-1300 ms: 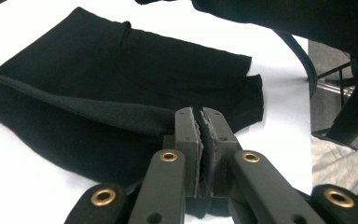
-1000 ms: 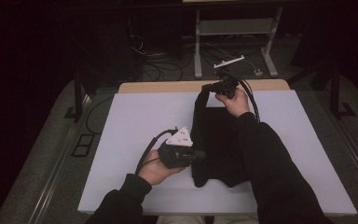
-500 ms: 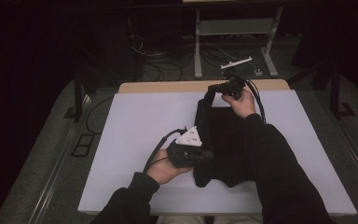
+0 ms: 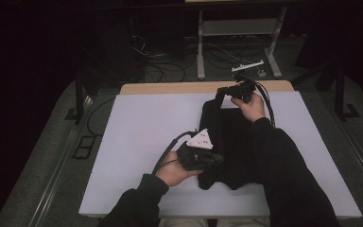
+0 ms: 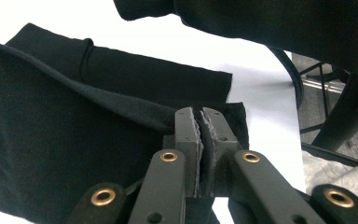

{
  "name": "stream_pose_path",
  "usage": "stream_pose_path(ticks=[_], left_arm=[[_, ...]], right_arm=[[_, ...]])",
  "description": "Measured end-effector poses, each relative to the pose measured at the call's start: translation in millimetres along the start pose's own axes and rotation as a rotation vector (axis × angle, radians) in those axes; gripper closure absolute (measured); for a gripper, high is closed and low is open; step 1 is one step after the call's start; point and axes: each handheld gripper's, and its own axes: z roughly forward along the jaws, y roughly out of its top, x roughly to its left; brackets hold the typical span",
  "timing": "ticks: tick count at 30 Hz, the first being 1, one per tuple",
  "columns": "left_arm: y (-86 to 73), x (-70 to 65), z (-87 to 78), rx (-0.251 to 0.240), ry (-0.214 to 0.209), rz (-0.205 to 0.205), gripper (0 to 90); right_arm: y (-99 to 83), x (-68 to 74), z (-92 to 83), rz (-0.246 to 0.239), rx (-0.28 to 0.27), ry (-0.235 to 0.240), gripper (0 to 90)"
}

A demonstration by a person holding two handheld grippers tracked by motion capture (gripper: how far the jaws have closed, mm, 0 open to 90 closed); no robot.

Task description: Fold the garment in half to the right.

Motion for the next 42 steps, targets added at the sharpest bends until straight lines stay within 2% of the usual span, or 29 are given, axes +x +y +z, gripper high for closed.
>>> stream_pose_path(ticks=[18, 25, 27, 30, 31, 42], left_arm=[[13.0, -4.4, 32.7, 0.019, -0.054, 0.013, 84.4], [15.1, -5.6, 43.1, 0.021, -0.064, 0.002, 84.4], [14.8, -4.9, 47.0, 0.041, -0.069, 0.015, 84.4], [15.2, -5.1, 53.6, 0.048, -0.074, 0.012, 84.4], [15.5, -5.7, 56.0, 0.041, -0.074, 0.000, 84.4], [23.6, -6.3, 69.6, 0.059, -0.092, 0.023, 84.4]], right_arm=[[-16.3, -26.9, -15.2, 0.041, 0.006, -0.031, 85.2], [-17.7, -32.4, -19.3, 0.044, 0.001, -0.043, 85.1], [-18.4, -33.6, -19.6, 0.047, 0.004, -0.049, 85.1], [-19.4, -36.0, -20.5, 0.052, 0.010, -0.053, 85.1], [-19.8, -37.0, -21.0, 0.053, 0.009, -0.056, 85.1], [-31.5, -51.9, -30.1, 0.087, 0.008, -0.083, 85.1]])
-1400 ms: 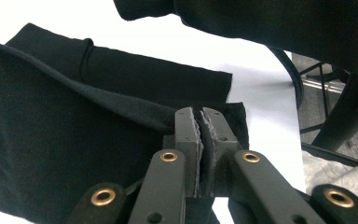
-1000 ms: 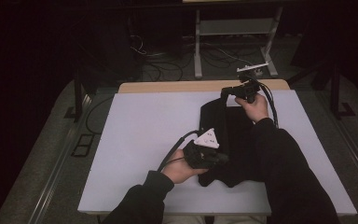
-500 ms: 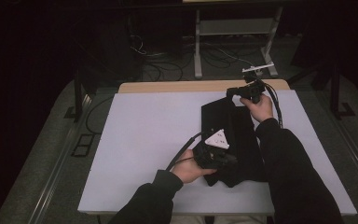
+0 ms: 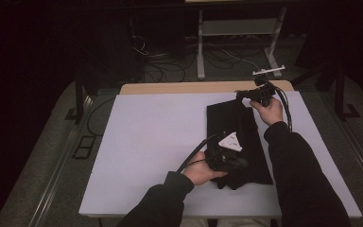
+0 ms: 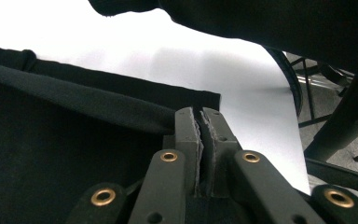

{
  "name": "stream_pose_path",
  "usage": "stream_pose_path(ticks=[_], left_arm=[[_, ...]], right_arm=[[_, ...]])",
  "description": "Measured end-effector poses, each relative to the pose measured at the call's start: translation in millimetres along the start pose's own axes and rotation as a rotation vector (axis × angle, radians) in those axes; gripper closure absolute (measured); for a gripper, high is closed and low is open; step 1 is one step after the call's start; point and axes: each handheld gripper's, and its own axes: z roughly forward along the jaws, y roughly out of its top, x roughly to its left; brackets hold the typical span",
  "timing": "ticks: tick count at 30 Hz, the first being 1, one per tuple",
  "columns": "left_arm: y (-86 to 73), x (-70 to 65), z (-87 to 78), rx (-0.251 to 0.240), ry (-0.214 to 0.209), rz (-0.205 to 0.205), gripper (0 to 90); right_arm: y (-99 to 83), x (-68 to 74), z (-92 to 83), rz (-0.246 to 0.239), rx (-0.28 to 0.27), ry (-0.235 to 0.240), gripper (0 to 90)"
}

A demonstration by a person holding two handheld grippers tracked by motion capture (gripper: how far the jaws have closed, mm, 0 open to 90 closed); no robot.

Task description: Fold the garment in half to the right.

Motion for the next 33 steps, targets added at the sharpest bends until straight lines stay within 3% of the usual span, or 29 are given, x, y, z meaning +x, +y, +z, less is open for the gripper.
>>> stream_pose_path(ticks=[4, 14, 29, 33], left_arm=[[4.1, -1.7, 5.9, -0.010, -0.006, -0.009, 84.4], [11.4, -3.1, 19.5, 0.007, -0.020, 0.017, 84.4], [14.1, -2.4, 37.2, 0.008, -0.030, -0.002, 84.4], [14.0, -1.3, 39.6, 0.001, -0.041, -0.007, 84.4]], right_arm=[[-5.1, -7.6, -3.0, 0.011, -0.003, 0.001, 85.1], [-15.3, -18.0, -4.0, 0.024, -0.004, -0.007, 85.0], [-32.8, -32.3, -0.7, 0.066, 0.002, -0.032, 84.1], [-36.1, -34.9, -1.0, 0.118, -0.012, -0.018, 78.5]])
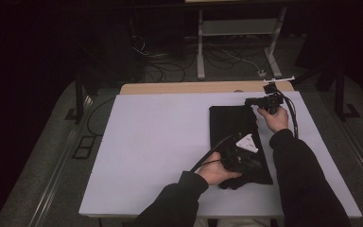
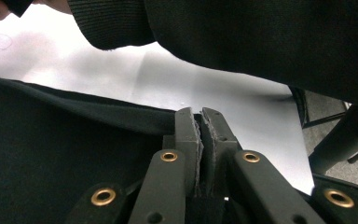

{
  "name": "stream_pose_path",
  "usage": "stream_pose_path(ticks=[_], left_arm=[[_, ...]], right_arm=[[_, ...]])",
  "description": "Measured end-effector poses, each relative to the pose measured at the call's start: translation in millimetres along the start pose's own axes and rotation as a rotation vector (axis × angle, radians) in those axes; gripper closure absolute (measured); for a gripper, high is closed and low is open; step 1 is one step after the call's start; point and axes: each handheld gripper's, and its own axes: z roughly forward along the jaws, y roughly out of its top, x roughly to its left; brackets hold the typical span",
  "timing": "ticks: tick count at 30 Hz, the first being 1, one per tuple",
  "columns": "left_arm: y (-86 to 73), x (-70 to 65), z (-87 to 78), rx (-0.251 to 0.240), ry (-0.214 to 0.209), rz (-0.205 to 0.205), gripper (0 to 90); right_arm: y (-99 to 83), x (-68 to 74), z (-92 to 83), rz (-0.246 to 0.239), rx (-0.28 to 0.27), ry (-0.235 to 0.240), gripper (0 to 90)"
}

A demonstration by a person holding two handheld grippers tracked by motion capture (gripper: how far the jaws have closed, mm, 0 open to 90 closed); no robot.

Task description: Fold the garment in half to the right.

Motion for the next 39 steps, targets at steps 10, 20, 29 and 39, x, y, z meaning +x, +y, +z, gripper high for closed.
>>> stream_pose_path(ticks=[10, 20, 29, 39], left_arm=[[0.3, -1.9, 6.3, 0.000, -0.004, 0.005, 84.5], [7.0, -1.1, 13.3, 0.015, -0.003, 0.004, 84.6], [15.0, -1.9, 27.9, 0.065, -0.011, 0.010, 84.7], [24.0, -0.7, 41.7, 0.097, -0.015, 0.024, 84.9]], right_arm=[[-2.4, 10.3, -15.4, -0.022, -0.025, -0.062, 46.2], [0.3, 17.8, -37.4, -0.039, -0.047, -0.087, 12.9], [-10.0, 6.5, -61.1, -0.031, -0.046, -0.073, 0.8], [-31.5, -4.0, -83.3, -0.027, -0.059, -0.065, 0.0]])
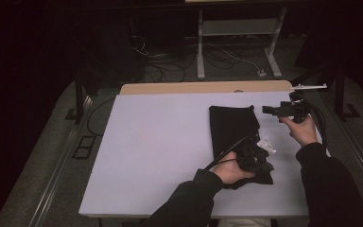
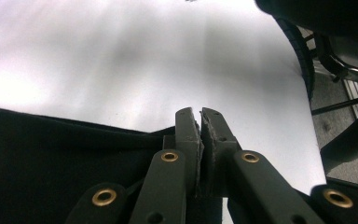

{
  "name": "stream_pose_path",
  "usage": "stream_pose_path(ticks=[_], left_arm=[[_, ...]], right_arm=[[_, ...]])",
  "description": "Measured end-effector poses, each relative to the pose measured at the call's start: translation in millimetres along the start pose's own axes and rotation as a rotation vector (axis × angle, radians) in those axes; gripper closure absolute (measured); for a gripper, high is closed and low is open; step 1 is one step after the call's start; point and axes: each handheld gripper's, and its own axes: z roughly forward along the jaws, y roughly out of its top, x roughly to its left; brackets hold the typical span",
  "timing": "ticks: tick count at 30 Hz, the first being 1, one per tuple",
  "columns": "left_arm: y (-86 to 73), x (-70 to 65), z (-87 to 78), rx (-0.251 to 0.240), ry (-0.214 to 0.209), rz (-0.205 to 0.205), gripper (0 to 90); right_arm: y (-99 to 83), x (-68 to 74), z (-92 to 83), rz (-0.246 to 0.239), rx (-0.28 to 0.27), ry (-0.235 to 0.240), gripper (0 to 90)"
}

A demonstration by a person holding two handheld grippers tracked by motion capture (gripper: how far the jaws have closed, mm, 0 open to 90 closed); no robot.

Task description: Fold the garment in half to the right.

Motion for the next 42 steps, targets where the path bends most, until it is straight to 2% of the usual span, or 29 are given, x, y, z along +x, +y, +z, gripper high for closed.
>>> stream_pose_path(ticks=[6, 8, 11, 14, 18, 24, 28, 33, 35, 42], left_arm=[[1.3, 0.9, 7.8, 0.021, -0.006, 0.016, 84.9], [1.5, 0.1, 9.3, 0.033, -0.001, 0.010, 84.1], [2.5, -0.2, 8.8, 0.008, -0.013, 0.024, 83.0], [3.2, -1.7, 7.3, 0.002, -0.033, 0.013, 80.5], [4.1, -1.7, 1.7, -0.017, -0.046, -0.004, 66.3], [6.5, -1.2, -13.0, -0.054, -0.003, -0.017, 44.5], [6.2, 1.6, -20.3, -0.056, -0.032, -0.034, 32.3], [4.2, 1.6, -24.9, -0.071, -0.028, -0.057, 22.1], [3.1, 2.5, -26.9, -0.071, -0.025, -0.059, 15.6], [-2.7, 7.5, -35.3, -0.065, -0.039, -0.089, 2.6]], right_arm=[[-12.8, -3.0, -16.6, 0.003, -0.032, -0.004, 0.0], [-16.7, -3.2, -20.8, 0.007, -0.037, -0.003, 0.0], [-21.4, -2.0, -24.5, 0.004, -0.042, 0.004, 0.0], [-25.0, 0.0, -26.3, -0.001, -0.042, 0.017, 0.0], [-29.4, 5.7, -28.5, -0.022, -0.041, 0.024, 0.0], [-33.6, 13.1, -36.5, -0.045, -0.053, 0.041, 0.0], [-38.0, 13.9, -41.4, -0.047, -0.058, 0.044, 0.0], [-43.9, 12.4, -48.3, -0.046, -0.058, 0.042, 0.0], [-45.9, 13.0, -52.5, -0.050, -0.062, 0.043, 0.0], [-55.4, 13.5, -66.0, -0.064, -0.071, 0.040, 0.0]])
